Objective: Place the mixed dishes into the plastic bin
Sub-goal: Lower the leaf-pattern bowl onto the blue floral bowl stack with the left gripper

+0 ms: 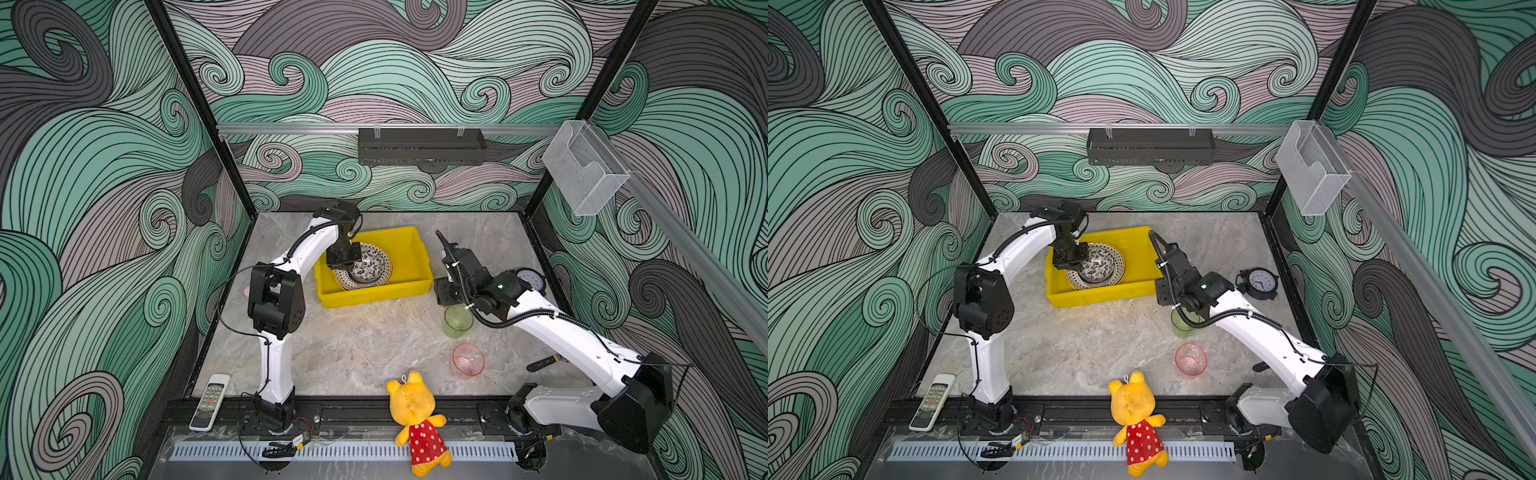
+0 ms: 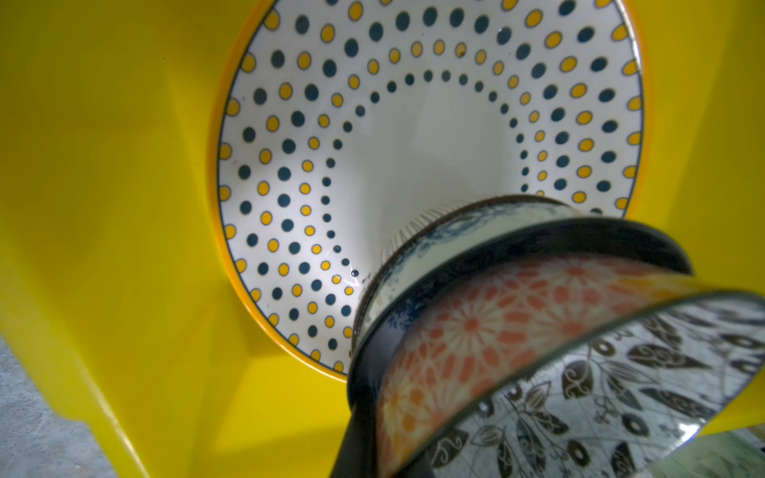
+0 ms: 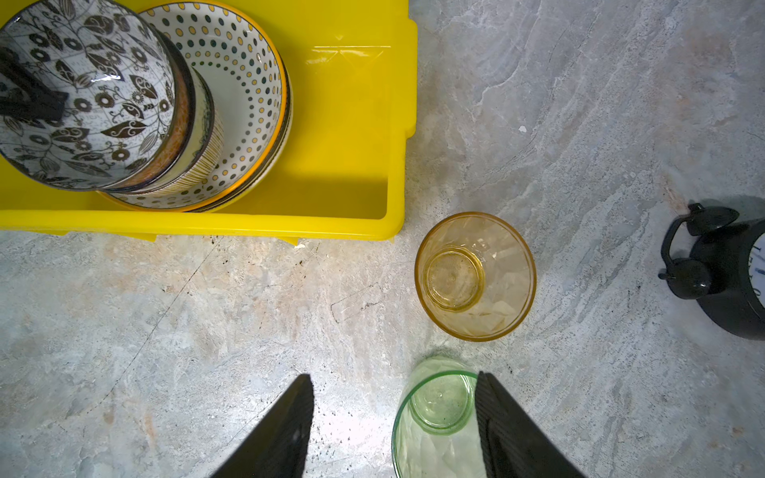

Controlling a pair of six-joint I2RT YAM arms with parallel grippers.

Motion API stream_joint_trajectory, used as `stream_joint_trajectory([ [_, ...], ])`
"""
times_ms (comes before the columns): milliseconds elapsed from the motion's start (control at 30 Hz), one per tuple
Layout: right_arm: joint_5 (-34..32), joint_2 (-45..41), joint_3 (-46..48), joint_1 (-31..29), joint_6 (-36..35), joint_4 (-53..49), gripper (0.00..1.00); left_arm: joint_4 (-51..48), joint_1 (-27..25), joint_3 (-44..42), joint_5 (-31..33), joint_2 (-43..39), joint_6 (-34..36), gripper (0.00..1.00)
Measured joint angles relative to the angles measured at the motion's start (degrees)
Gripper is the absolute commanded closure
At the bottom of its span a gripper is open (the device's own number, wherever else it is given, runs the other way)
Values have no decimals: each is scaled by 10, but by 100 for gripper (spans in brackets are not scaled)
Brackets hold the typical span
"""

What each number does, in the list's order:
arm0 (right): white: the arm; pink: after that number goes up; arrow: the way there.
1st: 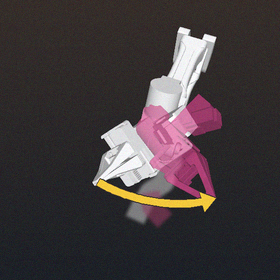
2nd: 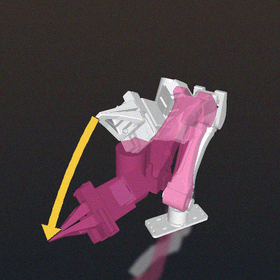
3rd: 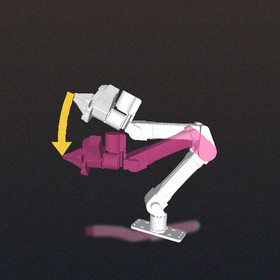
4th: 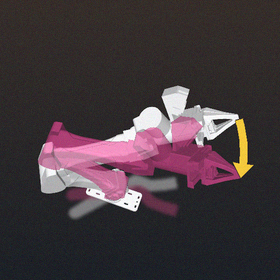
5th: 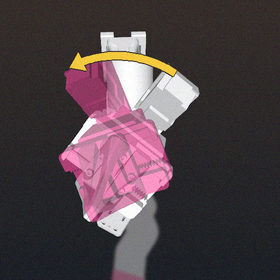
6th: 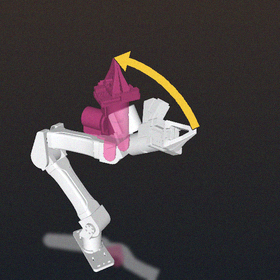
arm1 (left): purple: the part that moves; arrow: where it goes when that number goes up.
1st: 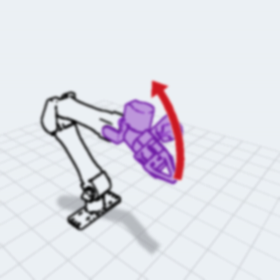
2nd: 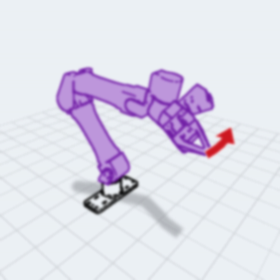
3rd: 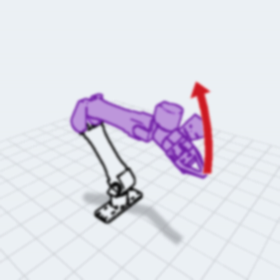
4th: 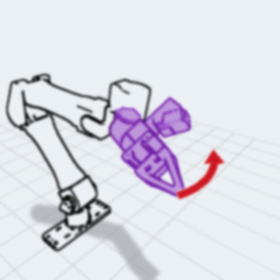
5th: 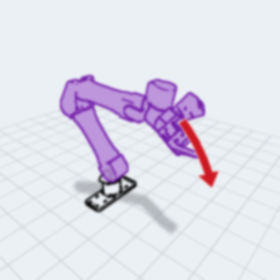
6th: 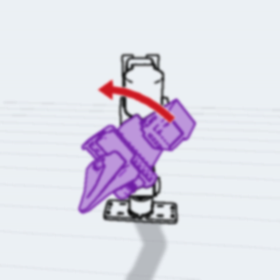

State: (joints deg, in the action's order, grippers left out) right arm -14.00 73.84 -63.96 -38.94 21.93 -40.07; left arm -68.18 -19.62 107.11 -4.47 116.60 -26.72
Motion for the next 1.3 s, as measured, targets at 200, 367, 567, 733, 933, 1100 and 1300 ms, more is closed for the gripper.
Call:
stream_joint_trajectory([
  [200,2,-3,0,0,2,0,36,-2,0,0,-3,0,0,89],
  [367,7,-5,0,0,4,0,36,-4,0,0,-6,0,0,88],
  [567,11,-5,0,0,8,0,37,-8,0,0,-7,0,0,86],
  [733,15,-5,0,0,9,0,37,-13,0,0,-7,0,2,83],
  [933,19,-5,0,0,10,0,37,-17,0,0,-7,0,3,83],
  [1100,22,-5,0,0,11,0,37,-28,0,9,-4,0,6,82],
  [1300,24,-5,0,0,12,0,37,-35,0,19,5,-2,8,84],
])
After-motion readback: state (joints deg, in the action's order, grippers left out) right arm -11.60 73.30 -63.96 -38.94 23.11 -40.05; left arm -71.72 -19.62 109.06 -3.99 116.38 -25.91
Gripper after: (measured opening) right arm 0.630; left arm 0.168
